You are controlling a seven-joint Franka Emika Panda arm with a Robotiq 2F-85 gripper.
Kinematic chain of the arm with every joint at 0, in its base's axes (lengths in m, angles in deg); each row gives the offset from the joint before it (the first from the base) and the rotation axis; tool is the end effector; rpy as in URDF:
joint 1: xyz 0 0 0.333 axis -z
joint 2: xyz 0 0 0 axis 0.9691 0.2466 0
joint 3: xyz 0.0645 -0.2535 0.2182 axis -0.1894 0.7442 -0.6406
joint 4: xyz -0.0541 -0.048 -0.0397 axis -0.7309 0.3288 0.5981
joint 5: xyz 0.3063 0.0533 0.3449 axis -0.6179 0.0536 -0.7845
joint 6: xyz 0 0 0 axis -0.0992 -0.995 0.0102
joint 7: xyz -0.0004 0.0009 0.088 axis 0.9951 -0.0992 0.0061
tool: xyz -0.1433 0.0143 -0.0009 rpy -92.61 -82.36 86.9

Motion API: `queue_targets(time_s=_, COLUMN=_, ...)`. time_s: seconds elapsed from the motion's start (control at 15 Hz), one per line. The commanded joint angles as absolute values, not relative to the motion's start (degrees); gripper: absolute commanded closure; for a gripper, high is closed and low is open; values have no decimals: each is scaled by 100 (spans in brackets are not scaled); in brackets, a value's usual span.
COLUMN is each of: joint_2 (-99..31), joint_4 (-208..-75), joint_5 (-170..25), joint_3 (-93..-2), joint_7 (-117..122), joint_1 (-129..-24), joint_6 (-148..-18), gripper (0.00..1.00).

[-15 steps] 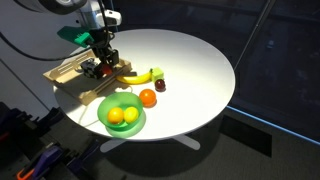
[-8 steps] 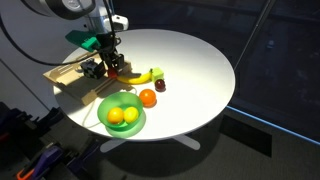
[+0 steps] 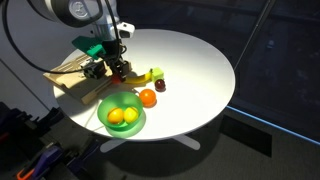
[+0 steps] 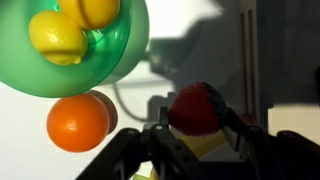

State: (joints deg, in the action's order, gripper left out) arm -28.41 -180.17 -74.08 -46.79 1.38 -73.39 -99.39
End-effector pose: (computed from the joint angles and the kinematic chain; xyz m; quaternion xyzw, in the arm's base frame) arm 0.5605 -0.0691 0.1013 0.9952 -0.0935 -0.0213 0.0202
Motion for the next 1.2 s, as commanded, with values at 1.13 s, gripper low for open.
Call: queue_targets(time_s=1.13, joint_2=-2395, joint_4=-17951, joint_5=-7969, joint_3=-5109, joint_7=1219, joint_1=-6750, joint_6=-10700, gripper=69)
